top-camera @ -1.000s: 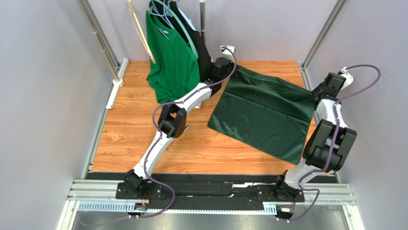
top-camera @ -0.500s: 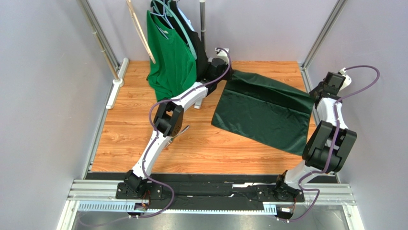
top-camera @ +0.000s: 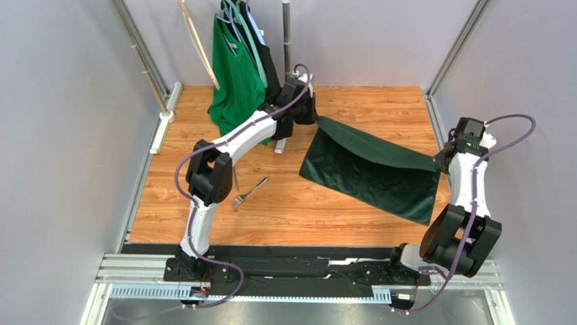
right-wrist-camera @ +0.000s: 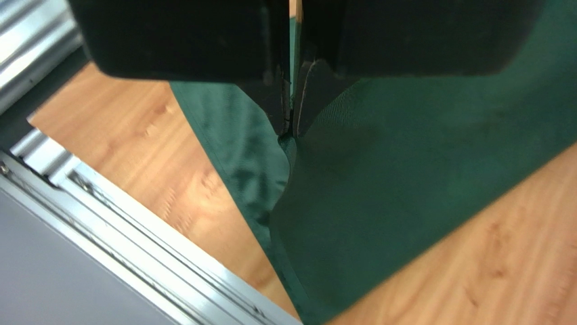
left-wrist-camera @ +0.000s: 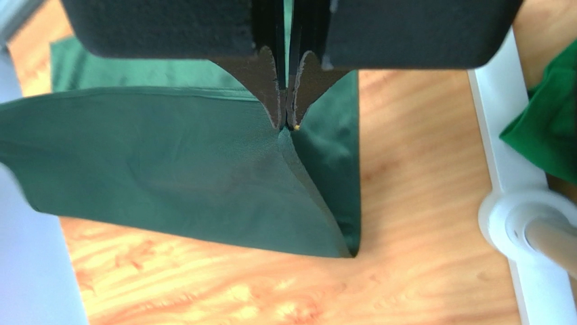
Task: Fold the napkin into a case and place the utensils inside
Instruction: Fold and flatten the napkin at the corner of the board.
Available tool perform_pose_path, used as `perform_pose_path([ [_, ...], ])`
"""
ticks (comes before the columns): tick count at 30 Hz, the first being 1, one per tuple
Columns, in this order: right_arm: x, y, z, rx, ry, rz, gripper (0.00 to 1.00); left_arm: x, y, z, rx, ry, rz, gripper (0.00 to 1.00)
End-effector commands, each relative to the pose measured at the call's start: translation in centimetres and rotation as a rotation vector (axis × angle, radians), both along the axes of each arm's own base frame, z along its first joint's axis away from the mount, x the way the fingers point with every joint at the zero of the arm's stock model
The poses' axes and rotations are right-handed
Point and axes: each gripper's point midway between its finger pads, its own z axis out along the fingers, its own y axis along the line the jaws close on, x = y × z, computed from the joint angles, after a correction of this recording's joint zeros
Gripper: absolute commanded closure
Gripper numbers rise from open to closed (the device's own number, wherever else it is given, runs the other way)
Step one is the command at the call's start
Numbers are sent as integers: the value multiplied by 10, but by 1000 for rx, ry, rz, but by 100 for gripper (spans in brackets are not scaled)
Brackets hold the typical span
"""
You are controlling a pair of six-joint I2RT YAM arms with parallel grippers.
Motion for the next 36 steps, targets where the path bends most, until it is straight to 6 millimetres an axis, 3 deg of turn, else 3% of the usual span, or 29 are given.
perform_pose_path([
  [1, -41, 8, -5, -2, 93, -54, 100, -37, 10, -1, -6, 143, -35, 100],
  [2, -45, 9, -6, -2, 94, -63, 100, -44, 15, -12, 7, 170, -32, 100],
  [8, -65, 15, 2, -8, 68, -112, 100, -69, 30, -14, 38, 232, -37, 100],
  [13, -86, 24, -14, 11, 119, -123, 100, -84, 39, -36, 87, 303, -42, 100],
  [18, -91, 26, -35, 17, 139, -124, 100, -98, 37, -65, 105, 386, -73, 100],
  [23, -90, 27, -59, 48, 190, -121, 100, -95, 38, -79, 125, 404, -63, 100],
  [36, -100, 26, -84, 52, 250, -154, 100, -102, 34, -113, 150, 481, -78, 100],
])
